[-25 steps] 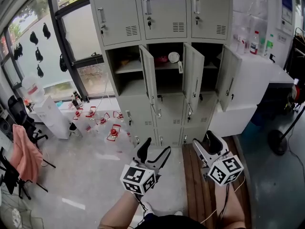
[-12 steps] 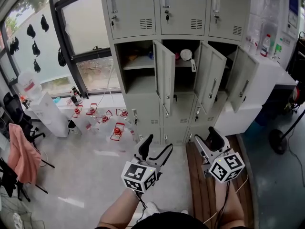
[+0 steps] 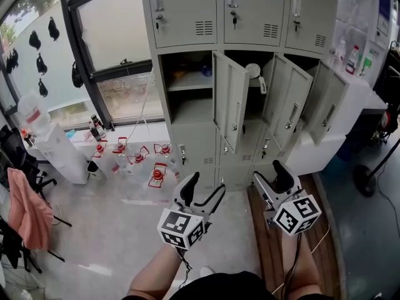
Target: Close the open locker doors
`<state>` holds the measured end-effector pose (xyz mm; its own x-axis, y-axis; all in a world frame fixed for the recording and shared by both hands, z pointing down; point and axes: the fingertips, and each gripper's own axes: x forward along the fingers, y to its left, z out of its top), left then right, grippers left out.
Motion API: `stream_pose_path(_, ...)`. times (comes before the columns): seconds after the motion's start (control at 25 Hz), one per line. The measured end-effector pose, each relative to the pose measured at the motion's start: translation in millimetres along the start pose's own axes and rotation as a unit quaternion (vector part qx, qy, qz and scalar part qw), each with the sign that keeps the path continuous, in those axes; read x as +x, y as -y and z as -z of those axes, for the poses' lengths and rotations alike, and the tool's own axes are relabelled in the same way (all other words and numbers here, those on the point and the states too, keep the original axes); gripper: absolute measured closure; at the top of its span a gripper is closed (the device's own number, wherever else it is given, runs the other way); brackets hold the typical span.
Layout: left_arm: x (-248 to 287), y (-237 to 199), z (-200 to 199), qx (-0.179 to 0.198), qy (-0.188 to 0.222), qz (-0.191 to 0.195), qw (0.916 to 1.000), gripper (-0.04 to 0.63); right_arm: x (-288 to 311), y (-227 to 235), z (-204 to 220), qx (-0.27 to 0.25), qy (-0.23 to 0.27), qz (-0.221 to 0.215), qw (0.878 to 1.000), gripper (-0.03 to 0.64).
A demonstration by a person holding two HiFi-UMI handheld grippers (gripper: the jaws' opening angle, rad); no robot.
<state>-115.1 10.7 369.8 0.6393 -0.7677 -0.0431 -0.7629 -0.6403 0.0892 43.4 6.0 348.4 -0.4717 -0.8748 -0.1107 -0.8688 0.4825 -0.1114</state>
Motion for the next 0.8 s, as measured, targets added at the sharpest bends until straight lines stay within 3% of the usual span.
stream_pose_path(0.36,-1.4,-24.6,3.6,-0.007,-0.004,0.006,0.9999,0.253,22.9,-11.8,4.8,0.000,-0.004,0.004,1.000,0.301)
stream_pose_path(0.8,31.9,-44.1,5.3,-0.001,-0.009,-0.010,0.9999,0.253,59.9,19.0,2.9,0.003,-0.003,-0.009,1.000,0.301)
